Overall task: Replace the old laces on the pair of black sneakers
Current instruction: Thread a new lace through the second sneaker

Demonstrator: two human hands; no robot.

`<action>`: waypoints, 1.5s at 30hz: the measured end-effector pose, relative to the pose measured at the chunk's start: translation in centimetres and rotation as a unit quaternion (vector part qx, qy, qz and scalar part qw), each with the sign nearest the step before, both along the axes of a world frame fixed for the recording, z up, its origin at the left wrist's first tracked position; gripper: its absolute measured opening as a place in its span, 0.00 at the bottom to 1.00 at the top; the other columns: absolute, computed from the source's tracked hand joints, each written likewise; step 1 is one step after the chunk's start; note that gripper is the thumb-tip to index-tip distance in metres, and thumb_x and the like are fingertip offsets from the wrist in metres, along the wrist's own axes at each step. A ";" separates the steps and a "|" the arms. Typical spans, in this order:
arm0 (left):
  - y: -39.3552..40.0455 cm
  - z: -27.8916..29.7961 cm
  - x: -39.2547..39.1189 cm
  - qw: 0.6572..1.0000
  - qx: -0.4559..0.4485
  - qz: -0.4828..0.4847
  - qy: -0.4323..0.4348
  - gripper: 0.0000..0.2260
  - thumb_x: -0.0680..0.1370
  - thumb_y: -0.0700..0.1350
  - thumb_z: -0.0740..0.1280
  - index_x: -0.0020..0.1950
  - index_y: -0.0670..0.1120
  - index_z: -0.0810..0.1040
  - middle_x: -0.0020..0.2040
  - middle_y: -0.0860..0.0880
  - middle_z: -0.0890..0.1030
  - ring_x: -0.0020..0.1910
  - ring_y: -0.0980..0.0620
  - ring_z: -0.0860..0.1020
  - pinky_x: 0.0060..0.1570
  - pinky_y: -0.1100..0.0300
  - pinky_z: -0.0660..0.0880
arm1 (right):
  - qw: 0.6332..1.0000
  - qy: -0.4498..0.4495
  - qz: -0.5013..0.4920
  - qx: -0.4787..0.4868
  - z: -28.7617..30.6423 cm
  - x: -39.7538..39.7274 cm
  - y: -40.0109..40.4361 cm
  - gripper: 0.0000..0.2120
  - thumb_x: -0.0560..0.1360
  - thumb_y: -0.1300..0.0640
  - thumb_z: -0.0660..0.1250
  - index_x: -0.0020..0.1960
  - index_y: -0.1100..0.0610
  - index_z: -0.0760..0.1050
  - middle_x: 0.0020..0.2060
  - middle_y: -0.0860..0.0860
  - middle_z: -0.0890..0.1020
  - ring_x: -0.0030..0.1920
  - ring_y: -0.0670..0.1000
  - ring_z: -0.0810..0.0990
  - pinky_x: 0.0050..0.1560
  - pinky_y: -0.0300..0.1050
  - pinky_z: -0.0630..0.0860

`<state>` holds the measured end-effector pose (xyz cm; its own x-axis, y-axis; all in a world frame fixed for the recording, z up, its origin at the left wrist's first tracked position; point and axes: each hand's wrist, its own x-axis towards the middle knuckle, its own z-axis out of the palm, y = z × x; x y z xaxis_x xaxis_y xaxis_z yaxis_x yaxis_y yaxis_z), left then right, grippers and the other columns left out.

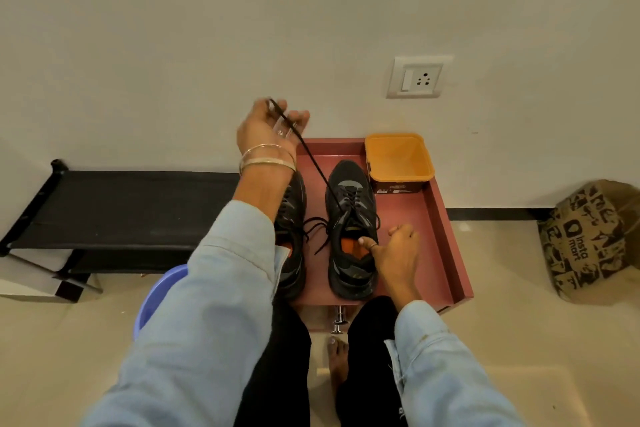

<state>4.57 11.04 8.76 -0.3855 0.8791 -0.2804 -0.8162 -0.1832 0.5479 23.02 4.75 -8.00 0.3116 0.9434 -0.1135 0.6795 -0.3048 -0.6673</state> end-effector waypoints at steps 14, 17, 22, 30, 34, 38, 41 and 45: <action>-2.4 -12.8 3.7 0.504 -0.198 -0.300 0.786 0.05 0.74 0.48 0.71 0.48 0.51 0.84 0.56 0.47 0.77 0.50 0.41 0.79 0.52 0.47 0.77 | 0.991 0.021 0.112 -0.074 -0.9 0.0 2.6 0.23 0.70 0.55 0.74 0.62 0.59 0.72 0.56 0.58 0.74 0.59 0.58 0.72 0.59 0.51 0.73; -2.1 -13.2 3.5 0.484 -0.198 -0.295 0.799 0.06 0.75 0.48 0.69 0.46 0.48 0.82 0.54 0.45 0.74 0.49 0.39 0.78 0.51 0.46 0.76 | 0.989 0.013 0.126 -0.069 -1.1 0.0 2.8 0.23 0.71 0.57 0.73 0.62 0.60 0.71 0.57 0.58 0.73 0.59 0.59 0.72 0.58 0.50 0.71; -1.9 -13.8 3.2 0.546 -0.183 -0.331 0.748 0.05 0.74 0.46 0.69 0.49 0.49 0.82 0.49 0.46 0.81 0.49 0.45 0.79 0.52 0.51 0.76 | 0.989 -0.001 0.133 -0.058 -1.2 -0.2 2.7 0.22 0.72 0.59 0.71 0.64 0.62 0.70 0.58 0.58 0.73 0.59 0.58 0.72 0.57 0.48 0.71; -2.3 -13.7 3.6 0.538 -0.204 -0.242 0.781 0.10 0.79 0.47 0.61 0.49 0.43 0.78 0.49 0.42 0.79 0.47 0.39 0.78 0.47 0.48 0.76 | 0.989 -0.005 0.137 -0.057 -0.8 -0.2 2.7 0.24 0.74 0.59 0.70 0.67 0.62 0.68 0.59 0.59 0.73 0.60 0.59 0.73 0.58 0.47 0.70; -1.8 -12.5 2.3 0.748 -0.207 -0.066 0.627 0.09 0.78 0.42 0.59 0.42 0.39 0.74 0.37 0.41 0.76 0.37 0.45 0.73 0.38 0.57 0.65 | 0.990 0.007 0.129 -0.051 -1.0 -0.3 2.5 0.24 0.74 0.60 0.69 0.68 0.61 0.68 0.60 0.59 0.73 0.60 0.58 0.73 0.58 0.45 0.70; -2.9 -12.9 1.7 0.838 -0.214 -0.049 0.499 0.11 0.75 0.43 0.61 0.37 0.39 0.77 0.35 0.42 0.79 0.34 0.47 0.73 0.37 0.54 0.70 | 0.991 0.015 0.124 -0.048 -1.1 -0.4 2.6 0.24 0.74 0.61 0.69 0.68 0.61 0.68 0.60 0.60 0.73 0.60 0.58 0.73 0.57 0.45 0.71; -3.4 -13.8 1.8 0.788 -0.251 -0.061 0.559 0.09 0.76 0.42 0.63 0.43 0.38 0.80 0.38 0.43 0.83 0.37 0.47 0.79 0.43 0.56 0.75 | 0.991 0.014 0.121 -0.049 -1.3 -0.4 2.7 0.24 0.74 0.61 0.69 0.68 0.60 0.68 0.60 0.60 0.73 0.60 0.59 0.73 0.57 0.46 0.71; -3.1 -14.2 2.2 0.719 -0.201 -0.039 0.664 0.09 0.75 0.35 0.63 0.51 0.40 0.81 0.40 0.41 0.83 0.41 0.44 0.81 0.49 0.54 0.78 | 0.992 0.012 0.120 -0.042 -1.6 -0.4 2.8 0.24 0.74 0.61 0.69 0.67 0.60 0.68 0.59 0.60 0.74 0.59 0.58 0.73 0.55 0.44 0.71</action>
<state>6.81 7.90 -5.46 -0.5015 0.8636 0.0526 0.4772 0.2254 0.8494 22.65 7.59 -9.59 0.0749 0.9770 -0.1996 0.7242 -0.1909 -0.6627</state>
